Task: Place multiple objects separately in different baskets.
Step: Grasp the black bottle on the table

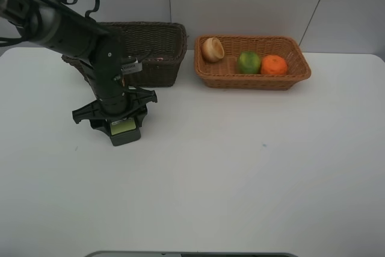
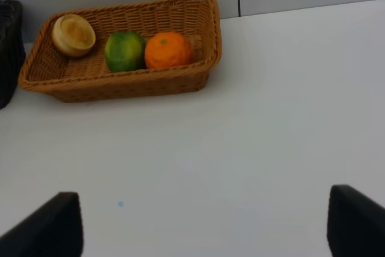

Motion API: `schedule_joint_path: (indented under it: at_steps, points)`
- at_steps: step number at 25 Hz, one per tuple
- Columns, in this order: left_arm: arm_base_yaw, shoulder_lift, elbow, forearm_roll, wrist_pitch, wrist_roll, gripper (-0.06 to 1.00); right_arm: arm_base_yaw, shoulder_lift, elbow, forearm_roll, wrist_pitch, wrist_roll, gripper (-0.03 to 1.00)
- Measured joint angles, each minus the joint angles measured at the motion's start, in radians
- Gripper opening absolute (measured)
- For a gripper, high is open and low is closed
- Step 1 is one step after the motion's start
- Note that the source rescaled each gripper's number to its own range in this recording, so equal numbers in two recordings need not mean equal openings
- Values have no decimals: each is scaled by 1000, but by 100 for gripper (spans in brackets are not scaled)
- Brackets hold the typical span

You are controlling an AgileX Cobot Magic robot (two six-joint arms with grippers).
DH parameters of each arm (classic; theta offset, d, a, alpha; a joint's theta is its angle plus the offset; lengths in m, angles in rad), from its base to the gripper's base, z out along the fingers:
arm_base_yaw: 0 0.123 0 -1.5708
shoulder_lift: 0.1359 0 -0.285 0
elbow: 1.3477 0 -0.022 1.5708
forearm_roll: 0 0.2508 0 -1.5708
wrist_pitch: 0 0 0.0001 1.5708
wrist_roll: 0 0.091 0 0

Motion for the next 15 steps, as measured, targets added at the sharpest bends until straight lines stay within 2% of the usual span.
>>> schedule_joint_path:
  at_steps: [8,15]
  points:
    - [0,-73,3,-2,1,46,82,0,0,0,0,0,0,84]
    - [-1,-240,3,-3,49,183,82,0,0,0,0,0,0,84]
